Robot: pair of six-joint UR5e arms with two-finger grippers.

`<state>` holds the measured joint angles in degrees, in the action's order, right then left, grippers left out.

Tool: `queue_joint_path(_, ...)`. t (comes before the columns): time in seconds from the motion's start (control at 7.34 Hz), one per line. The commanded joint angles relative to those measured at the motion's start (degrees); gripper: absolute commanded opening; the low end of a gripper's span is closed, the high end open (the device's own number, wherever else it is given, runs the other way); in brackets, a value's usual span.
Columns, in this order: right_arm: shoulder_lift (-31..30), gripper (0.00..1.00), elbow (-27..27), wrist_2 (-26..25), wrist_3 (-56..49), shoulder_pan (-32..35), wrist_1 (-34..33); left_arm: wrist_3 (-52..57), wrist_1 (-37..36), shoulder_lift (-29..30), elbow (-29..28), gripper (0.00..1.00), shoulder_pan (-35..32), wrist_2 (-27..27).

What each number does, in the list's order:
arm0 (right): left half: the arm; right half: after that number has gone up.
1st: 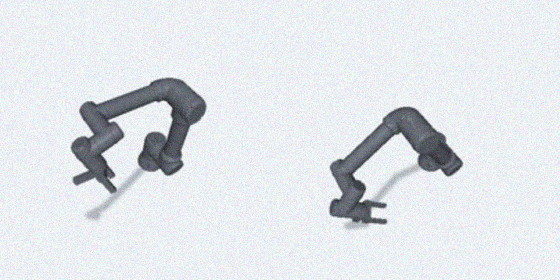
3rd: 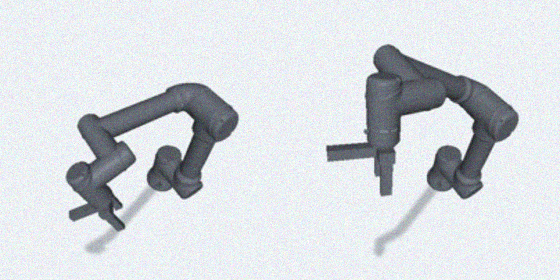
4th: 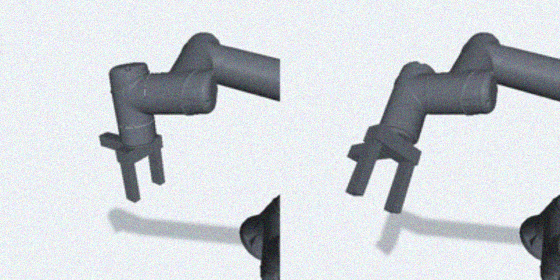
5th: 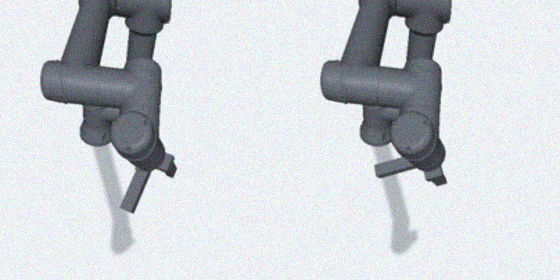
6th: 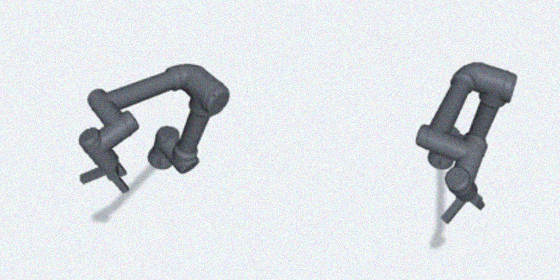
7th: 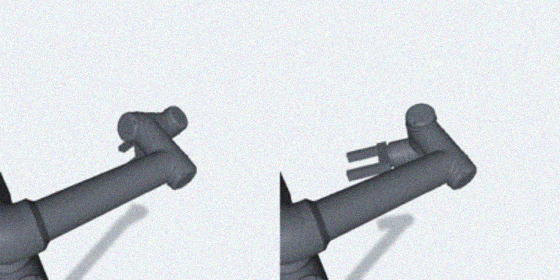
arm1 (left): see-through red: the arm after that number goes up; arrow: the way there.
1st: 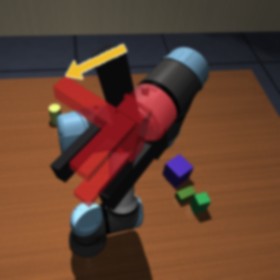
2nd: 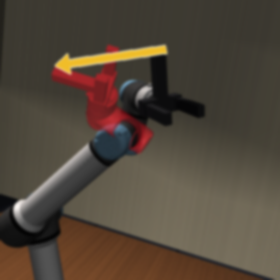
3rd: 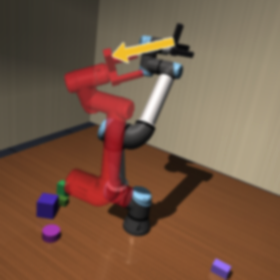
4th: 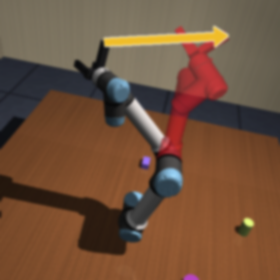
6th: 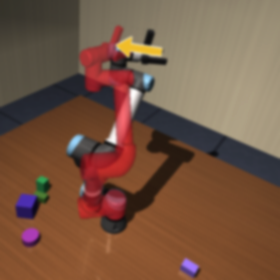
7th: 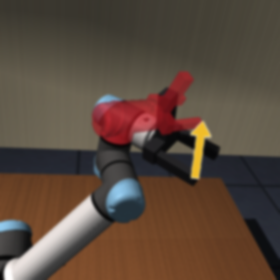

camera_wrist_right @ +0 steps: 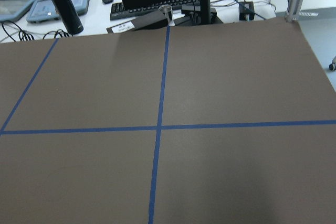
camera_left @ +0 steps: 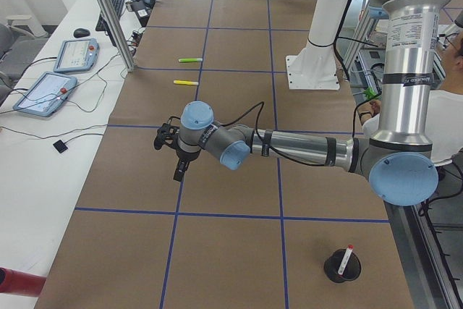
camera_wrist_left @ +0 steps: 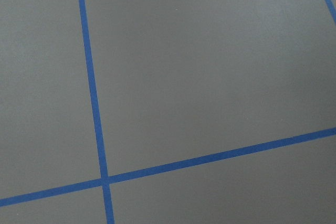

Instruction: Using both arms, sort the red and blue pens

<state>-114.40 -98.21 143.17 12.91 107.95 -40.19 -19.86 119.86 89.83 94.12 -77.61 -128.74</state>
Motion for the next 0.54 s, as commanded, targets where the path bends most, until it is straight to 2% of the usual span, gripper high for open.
queue_joint_path(0.0, 10.0, 1.0, -0.3, -1.5, 0.2, -13.1, -17.0, 0.4, -0.5, -0.1, -0.2, 0.98, 0.1, 0.0)
queue_joint_path(0.14, 10.9, 1.0, -0.4, -2.3, 0.2, -18.4, -20.9, 0.7, -4.8, 0.6, 0.4, 0.98, 0.1, -0.1)
queue_joint_path(0.41, 17.5, 1.0, -0.5, -7.7, -0.4, -25.9, -32.2, 0.9, -15.5, 2.4, 3.6, 0.98, 0.0, -0.3)
